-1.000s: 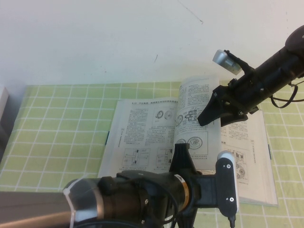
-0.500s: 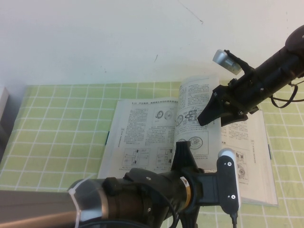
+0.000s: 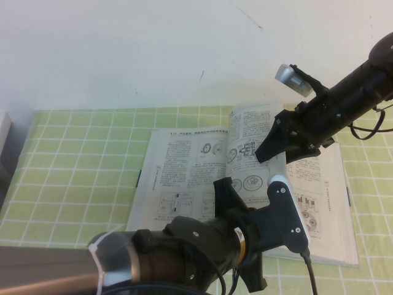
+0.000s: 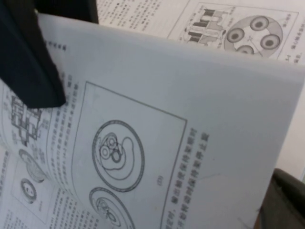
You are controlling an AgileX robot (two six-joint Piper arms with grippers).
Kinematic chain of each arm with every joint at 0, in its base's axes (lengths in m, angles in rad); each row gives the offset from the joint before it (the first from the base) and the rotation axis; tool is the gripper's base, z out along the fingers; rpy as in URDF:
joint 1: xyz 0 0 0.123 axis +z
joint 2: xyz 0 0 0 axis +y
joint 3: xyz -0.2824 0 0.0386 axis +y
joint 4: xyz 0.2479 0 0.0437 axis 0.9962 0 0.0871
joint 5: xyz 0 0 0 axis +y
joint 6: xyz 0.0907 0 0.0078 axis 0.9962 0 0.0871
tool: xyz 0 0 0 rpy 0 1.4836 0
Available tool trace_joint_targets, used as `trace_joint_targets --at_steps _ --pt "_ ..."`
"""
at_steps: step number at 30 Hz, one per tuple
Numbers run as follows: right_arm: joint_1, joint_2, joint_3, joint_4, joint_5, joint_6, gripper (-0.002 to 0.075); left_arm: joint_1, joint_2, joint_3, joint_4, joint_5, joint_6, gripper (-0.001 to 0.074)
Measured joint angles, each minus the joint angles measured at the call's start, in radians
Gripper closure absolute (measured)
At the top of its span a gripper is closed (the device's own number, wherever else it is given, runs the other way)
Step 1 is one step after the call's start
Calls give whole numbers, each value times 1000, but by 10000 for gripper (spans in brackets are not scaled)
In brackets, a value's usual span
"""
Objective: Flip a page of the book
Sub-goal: Open the closed book
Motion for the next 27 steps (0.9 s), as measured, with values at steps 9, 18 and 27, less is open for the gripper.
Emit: trace_joint_targets --at_steps 9,18,27 --pt "0 0 -2 0 0 19 330 0 0 0 20 0 -44 738" --pt "0 -29 -83 -132 2 77 330 0 0 0 32 0 -46 738" --pt "-35 -110 -137 -294 11 113 330 0 0 0 53 -3 -49 738"
